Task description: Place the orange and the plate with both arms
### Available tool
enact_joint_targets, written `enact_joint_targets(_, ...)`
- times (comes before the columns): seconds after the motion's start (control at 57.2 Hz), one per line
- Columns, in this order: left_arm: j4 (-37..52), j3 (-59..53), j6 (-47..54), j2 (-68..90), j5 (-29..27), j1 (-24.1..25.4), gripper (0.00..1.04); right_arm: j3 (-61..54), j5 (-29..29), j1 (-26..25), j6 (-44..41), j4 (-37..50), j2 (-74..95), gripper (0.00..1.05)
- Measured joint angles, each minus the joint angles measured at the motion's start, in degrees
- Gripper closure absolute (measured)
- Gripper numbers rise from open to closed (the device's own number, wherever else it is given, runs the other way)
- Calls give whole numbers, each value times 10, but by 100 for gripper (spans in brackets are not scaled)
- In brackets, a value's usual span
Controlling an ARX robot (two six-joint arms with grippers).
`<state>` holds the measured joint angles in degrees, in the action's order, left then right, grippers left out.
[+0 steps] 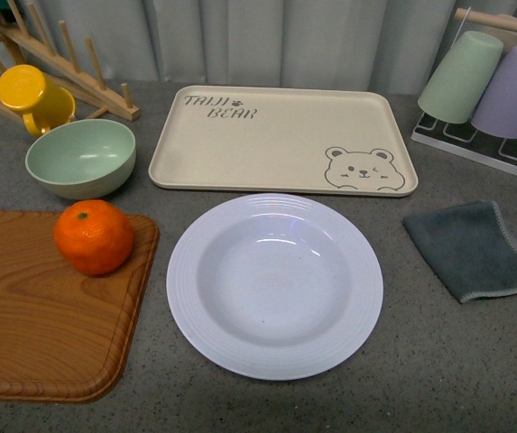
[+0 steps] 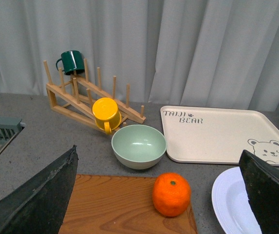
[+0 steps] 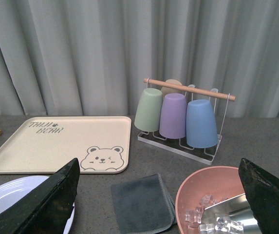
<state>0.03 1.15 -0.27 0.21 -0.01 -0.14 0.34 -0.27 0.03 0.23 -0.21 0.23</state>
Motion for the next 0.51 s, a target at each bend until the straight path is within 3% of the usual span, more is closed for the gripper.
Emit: enact_joint_targets(0.507,0,0,0,0,0,0,6,0,0,0,0,0,0,9)
